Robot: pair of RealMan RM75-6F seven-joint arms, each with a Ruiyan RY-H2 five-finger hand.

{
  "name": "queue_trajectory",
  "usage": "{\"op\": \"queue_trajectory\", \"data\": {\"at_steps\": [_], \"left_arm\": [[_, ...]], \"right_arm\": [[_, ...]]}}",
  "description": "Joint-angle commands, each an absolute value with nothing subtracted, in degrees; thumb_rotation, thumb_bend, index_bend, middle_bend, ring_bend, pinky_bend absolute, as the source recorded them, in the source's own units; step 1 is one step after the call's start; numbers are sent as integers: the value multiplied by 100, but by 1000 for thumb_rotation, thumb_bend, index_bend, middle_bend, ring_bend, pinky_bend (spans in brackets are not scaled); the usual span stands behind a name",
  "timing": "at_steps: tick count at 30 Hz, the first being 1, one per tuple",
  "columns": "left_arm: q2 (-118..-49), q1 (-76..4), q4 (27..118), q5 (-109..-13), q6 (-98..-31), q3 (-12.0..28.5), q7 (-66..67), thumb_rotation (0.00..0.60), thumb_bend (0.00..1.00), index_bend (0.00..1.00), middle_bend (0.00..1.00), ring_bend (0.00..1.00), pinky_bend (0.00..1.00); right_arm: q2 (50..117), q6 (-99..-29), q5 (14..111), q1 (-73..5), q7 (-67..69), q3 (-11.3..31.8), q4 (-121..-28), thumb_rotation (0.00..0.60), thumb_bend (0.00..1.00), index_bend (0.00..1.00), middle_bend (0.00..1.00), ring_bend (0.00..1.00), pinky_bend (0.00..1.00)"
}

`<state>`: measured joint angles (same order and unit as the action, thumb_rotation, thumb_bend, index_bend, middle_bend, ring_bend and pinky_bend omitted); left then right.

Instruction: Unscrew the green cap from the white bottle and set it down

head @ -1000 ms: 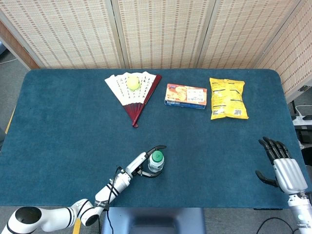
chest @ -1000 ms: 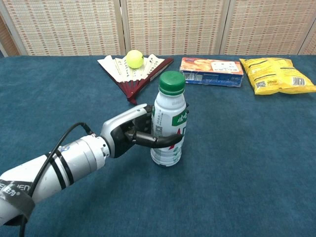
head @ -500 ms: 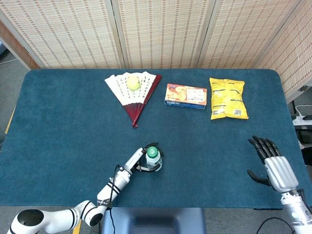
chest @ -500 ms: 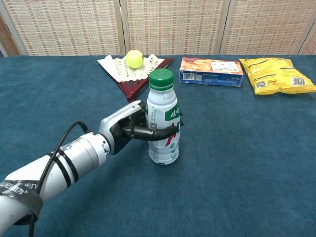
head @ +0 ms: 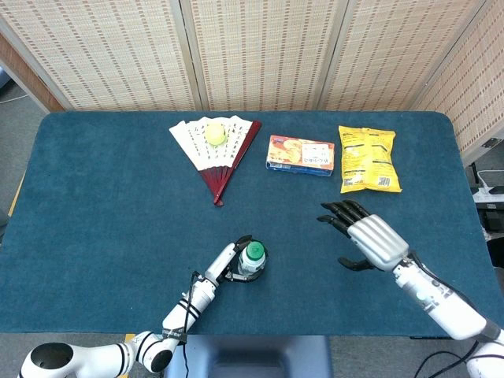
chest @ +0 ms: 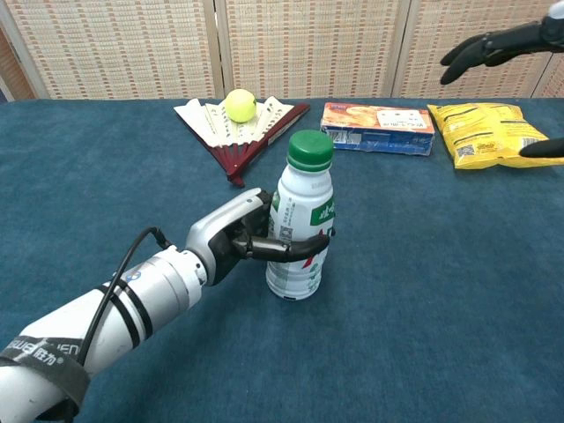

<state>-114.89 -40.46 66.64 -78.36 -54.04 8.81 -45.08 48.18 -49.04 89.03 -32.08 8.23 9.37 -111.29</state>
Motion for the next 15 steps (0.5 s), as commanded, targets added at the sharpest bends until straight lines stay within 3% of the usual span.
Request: {"op": "queue_trajectory", "data": {"at_steps": [1, 9, 15], "left_arm": [[-11513, -4062, 6674, -7784, -5303, 921, -4441, 600, 687, 633, 632, 212, 56], [-11476, -4100, 6699, -7710, -5097, 1049, -4506, 600, 701, 643, 656, 245, 112], [-11438, -4102, 6707, -7753, -5066, 1085, -4582, 600, 707, 644, 656, 245, 117]], "right_arm": [[4286, -3624, 8170, -4182, 1199, 1385, -11651, 600, 179, 200, 0, 0, 0], [4142, -2358, 7299, -5177, 1147, 1615, -11647, 600, 180, 252, 0, 0, 0], [4311, -1989, 6709, -5676, 827, 1475, -11506, 600, 180, 268, 0, 0, 0]]}}
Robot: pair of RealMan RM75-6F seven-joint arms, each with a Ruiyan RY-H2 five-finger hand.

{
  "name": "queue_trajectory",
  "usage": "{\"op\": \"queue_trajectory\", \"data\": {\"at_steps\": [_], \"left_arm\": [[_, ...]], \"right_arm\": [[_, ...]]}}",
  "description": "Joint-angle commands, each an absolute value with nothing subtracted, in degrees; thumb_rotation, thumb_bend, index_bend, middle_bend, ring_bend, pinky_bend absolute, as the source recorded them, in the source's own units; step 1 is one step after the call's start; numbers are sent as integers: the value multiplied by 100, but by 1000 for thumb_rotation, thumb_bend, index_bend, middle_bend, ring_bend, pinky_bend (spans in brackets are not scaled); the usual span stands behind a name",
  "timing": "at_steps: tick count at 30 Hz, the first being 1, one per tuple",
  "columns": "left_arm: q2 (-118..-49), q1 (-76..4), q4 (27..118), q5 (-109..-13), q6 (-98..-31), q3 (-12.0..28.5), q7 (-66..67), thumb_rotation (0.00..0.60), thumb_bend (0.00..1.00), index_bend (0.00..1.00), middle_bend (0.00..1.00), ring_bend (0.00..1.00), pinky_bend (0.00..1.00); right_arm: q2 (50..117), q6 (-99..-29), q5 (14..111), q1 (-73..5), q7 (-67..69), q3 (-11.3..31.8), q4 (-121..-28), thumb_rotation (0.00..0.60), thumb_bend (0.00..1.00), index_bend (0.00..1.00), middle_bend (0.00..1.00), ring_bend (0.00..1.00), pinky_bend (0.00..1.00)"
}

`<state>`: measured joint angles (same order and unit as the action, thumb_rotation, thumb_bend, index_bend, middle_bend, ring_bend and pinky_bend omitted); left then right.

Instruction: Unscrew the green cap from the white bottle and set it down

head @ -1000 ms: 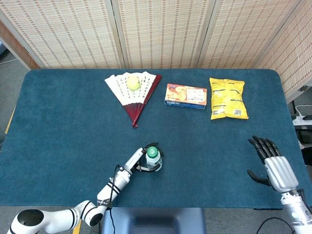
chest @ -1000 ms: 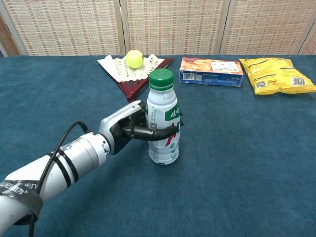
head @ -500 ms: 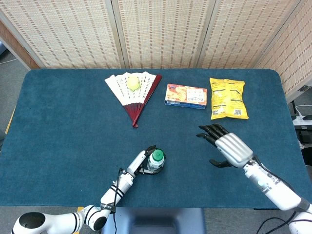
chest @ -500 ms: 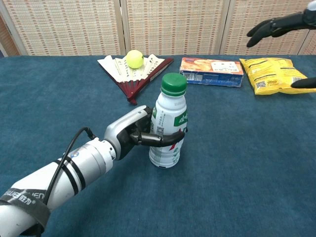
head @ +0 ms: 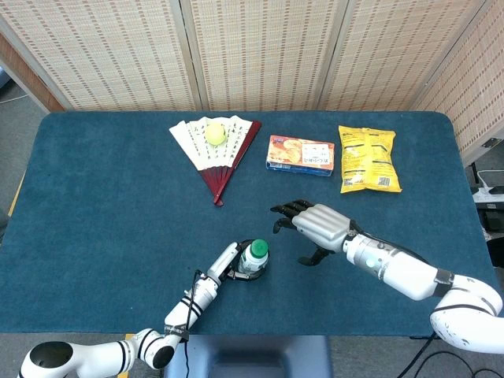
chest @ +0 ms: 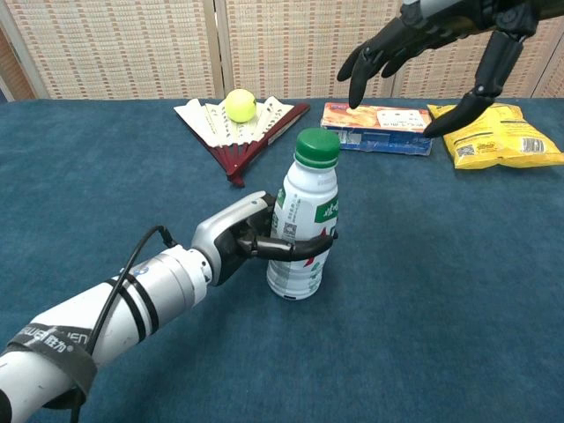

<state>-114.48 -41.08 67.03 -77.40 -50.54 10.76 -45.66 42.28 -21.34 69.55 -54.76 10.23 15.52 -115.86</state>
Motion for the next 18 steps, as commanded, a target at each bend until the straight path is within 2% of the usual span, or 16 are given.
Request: {"op": "queue_trajectory", "data": {"at_steps": [1, 12, 18], "left_arm": [[-11426, -4093, 6708, -7763, -5075, 1089, -4598, 600, 708, 645, 657, 246, 117], [-11391, -4095, 6685, -7821, -5029, 1096, -4652, 600, 707, 648, 658, 250, 117], [-11367, -4108, 6719, -7821, -4995, 1111, -4631, 600, 709, 649, 659, 252, 118]], "right_arm": [[4367, -1972, 6575, -5761, 751, 1418, -11475, 600, 180, 270, 0, 0, 0], [4769, -2192, 5578, -6495, -147, 754, -11441, 600, 179, 272, 0, 0, 0], [4846, -2458, 5132, -6775, -442, 541, -11558, 600, 180, 269, 0, 0, 0]]}}
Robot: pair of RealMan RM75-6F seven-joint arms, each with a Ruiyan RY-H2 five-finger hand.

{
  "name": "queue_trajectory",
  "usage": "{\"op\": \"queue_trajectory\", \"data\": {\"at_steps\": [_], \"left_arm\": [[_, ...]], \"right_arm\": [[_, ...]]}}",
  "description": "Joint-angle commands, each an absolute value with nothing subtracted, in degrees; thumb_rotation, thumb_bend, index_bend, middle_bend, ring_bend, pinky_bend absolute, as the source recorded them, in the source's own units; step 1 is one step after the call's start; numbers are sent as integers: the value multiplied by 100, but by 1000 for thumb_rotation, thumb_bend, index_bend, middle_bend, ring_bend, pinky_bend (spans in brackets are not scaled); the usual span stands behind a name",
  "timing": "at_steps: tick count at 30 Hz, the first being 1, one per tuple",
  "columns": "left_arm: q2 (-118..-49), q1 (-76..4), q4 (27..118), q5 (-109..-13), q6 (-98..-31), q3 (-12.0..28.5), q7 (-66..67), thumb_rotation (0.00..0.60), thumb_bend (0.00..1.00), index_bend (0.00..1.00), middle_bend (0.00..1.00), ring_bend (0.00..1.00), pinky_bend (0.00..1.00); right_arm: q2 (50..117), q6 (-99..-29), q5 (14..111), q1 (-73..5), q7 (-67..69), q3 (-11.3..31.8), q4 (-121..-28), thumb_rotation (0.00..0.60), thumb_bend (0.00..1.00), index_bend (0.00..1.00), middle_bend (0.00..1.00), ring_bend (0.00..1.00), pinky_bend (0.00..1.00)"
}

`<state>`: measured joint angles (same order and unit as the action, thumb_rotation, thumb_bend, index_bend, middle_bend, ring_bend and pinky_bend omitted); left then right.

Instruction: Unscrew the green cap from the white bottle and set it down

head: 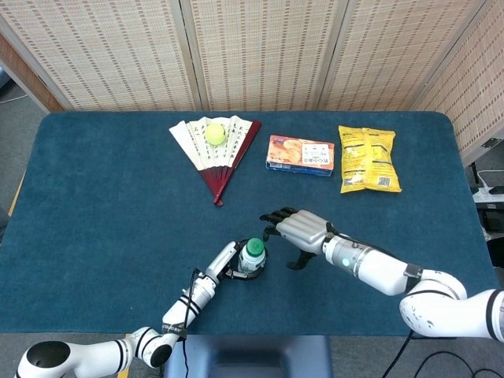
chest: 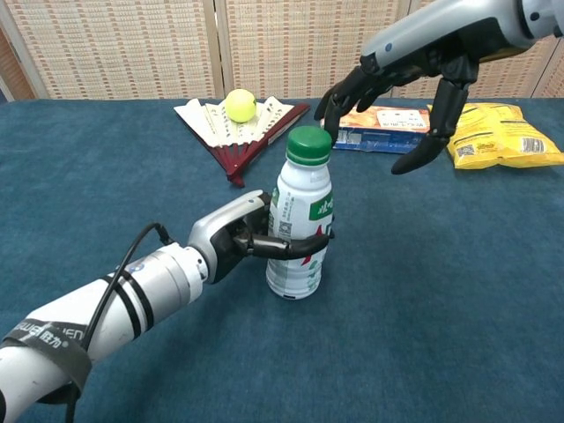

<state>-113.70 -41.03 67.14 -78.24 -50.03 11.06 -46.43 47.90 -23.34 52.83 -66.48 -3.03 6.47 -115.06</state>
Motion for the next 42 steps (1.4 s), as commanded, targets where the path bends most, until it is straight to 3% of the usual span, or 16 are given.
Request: {"op": "queue_trajectory", "data": {"at_steps": [1, 16, 28, 42], "left_arm": [[-11369, -4110, 6725, -7818, -4991, 1112, -4612, 600, 711, 649, 660, 253, 118], [-11406, -4115, 6691, -7922, -5048, 1084, -4657, 600, 797, 683, 731, 336, 177], [-11318, -4107, 6757, -7945, -5044, 1082, -4767, 600, 802, 685, 731, 344, 182], [-11409, -4152, 6621, -7896, -4943, 1082, -4737, 600, 802, 685, 732, 345, 185]], "right_arm": [[4868, -2513, 5056, -6832, -512, 502, -11572, 600, 180, 266, 0, 0, 0], [5039, -3310, 4193, -7429, -1514, 64, -11895, 600, 180, 256, 0, 0, 0], [5146, -3897, 3798, -7569, -2212, -289, -12013, 600, 180, 256, 0, 0, 0], [5056, -3983, 3960, -7426, -2208, -108, -12266, 600, 180, 256, 0, 0, 0]]}}
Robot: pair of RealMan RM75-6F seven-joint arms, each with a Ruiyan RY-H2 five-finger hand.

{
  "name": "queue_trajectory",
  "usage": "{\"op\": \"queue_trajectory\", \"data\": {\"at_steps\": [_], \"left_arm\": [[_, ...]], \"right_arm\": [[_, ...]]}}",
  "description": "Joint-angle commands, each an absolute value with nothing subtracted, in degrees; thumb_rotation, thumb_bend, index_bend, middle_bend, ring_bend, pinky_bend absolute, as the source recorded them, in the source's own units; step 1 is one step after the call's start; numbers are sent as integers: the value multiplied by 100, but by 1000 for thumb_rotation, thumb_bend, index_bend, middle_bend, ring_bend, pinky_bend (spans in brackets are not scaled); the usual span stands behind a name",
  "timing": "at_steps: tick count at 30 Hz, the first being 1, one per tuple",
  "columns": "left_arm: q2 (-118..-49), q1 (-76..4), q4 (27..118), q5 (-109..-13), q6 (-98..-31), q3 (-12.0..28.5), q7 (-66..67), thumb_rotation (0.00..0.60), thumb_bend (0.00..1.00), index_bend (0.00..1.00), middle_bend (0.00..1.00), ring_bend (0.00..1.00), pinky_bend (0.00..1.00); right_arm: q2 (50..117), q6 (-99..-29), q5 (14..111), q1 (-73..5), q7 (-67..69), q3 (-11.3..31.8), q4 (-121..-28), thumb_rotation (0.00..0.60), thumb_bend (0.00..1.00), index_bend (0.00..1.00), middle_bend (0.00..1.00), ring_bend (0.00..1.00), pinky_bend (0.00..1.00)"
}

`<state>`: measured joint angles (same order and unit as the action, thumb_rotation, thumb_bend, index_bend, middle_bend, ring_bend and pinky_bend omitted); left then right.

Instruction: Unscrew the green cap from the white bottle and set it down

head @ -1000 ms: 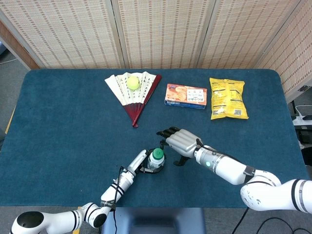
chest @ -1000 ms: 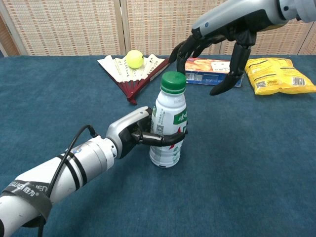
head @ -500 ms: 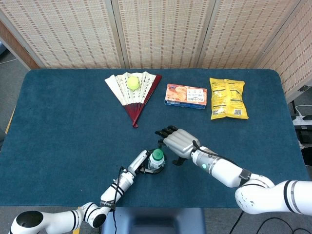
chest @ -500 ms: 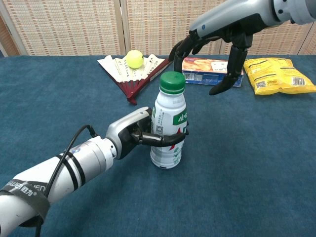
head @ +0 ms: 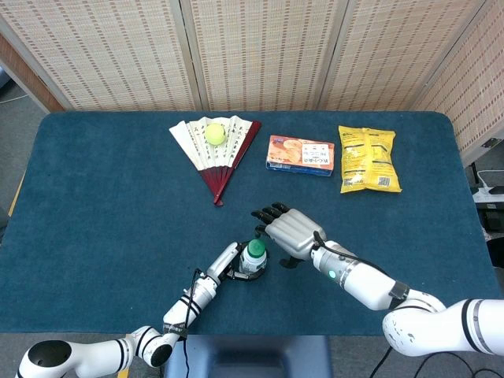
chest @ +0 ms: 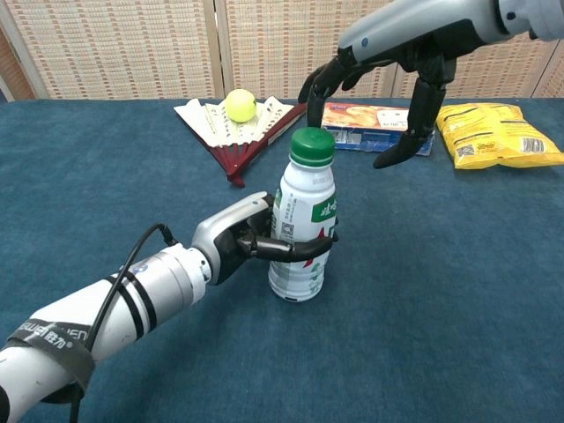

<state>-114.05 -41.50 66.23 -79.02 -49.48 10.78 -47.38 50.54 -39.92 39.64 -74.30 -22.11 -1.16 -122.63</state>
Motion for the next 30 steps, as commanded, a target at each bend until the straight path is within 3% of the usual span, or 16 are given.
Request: {"op": "queue_trajectory", "data": {"at_steps": [1, 24, 30], "left_arm": [[-11410, -4156, 6620, -7889, -4931, 1084, -4730, 600, 802, 685, 732, 344, 186], [-11428, -4272, 6350, -7711, -4508, 1234, -5226, 600, 887, 704, 768, 402, 250], [-11413, -4239, 6342, -7807, -4608, 1183, -5225, 600, 887, 704, 769, 401, 250]], "right_arm": [[5057, -3970, 3956, -7422, -2202, -97, -12267, 600, 180, 256, 0, 0, 0], [4946, -3742, 4266, -7371, -2226, 7, -12663, 600, 179, 254, 0, 0, 0], [4916, -4114, 4584, -7129, -2184, 106, -12701, 600, 180, 254, 0, 0, 0]]}}
